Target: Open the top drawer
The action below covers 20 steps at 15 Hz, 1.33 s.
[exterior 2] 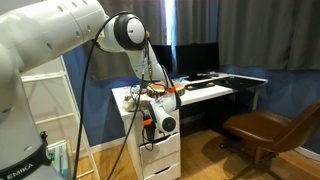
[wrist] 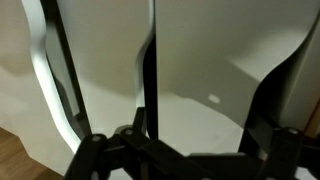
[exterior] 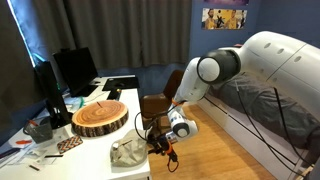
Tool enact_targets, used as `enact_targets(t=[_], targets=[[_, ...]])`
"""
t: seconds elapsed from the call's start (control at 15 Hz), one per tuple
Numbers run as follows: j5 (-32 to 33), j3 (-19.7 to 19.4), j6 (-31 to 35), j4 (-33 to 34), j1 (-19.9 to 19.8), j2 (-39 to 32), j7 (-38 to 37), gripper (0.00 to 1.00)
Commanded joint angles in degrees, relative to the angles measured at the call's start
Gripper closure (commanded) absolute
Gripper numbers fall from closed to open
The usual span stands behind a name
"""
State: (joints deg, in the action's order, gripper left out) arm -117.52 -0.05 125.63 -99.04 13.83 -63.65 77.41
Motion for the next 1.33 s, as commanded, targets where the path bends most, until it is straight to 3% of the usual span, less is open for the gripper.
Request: enact_targets(t=[0.0,0.47,1.27], targets=[[4.97,-1.26,5.83,3.76,4.05,-2.8,-1.05,0.0],[12.22,-1.94,8.73,4.27,3.31,-2.49,-2.26,0.0],[14.22,-2.61,10.59,1.08,1.32,-0.56,-2.32,0.0]])
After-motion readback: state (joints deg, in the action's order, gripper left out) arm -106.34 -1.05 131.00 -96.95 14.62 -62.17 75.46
